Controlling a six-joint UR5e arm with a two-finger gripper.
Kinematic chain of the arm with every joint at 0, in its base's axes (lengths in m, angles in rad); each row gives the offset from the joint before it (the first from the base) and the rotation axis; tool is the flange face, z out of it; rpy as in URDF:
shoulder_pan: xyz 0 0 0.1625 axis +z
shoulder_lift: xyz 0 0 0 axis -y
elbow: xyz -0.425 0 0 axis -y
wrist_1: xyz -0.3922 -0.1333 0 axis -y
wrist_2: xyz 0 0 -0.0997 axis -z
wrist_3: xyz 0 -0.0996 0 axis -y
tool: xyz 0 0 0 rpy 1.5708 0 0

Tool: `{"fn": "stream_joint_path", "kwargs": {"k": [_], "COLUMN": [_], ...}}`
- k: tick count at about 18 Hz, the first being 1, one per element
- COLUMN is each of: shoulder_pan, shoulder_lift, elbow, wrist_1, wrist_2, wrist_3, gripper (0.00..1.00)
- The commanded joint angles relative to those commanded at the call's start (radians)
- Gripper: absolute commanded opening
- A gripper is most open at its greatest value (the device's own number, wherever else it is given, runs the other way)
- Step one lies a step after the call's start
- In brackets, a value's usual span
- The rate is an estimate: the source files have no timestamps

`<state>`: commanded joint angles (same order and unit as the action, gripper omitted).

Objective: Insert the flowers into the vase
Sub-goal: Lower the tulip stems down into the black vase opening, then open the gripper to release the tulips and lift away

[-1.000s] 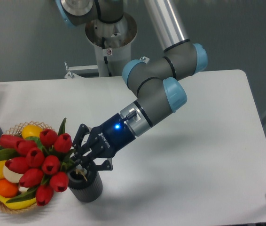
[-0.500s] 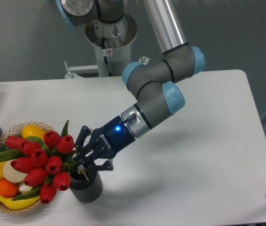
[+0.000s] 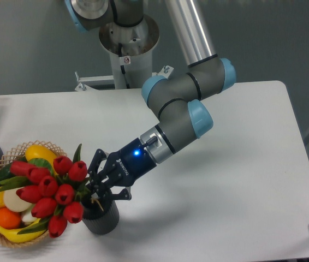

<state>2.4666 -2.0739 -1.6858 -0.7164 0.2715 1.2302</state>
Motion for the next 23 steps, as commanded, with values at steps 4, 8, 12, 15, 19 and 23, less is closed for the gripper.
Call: {"fn": "stream_joint_path", "kwargs": {"k": [4, 8, 12, 15, 19, 23], "shoulder_pan": [0.000, 0.002, 0.006, 0.006, 0.012, 0.028], "shoulder_lift": [-0.002, -0.002, 0.000, 0.000, 0.003, 0.012], "elbow": [-0.014, -0.028, -0.038, -0.041, -0.051, -0.075], "wrist_1": [0.000, 0.002, 0.002, 0.002, 0.002, 0.002], "wrist_2": [0.002, 0.002, 0.000, 0.000, -0.002, -0.003], "wrist_3": [0.014, 0.032, 0.031, 0.032, 0.032, 0.055], "gripper": [0.24, 0.27, 0.32, 0.34, 0.34, 0.36]}}
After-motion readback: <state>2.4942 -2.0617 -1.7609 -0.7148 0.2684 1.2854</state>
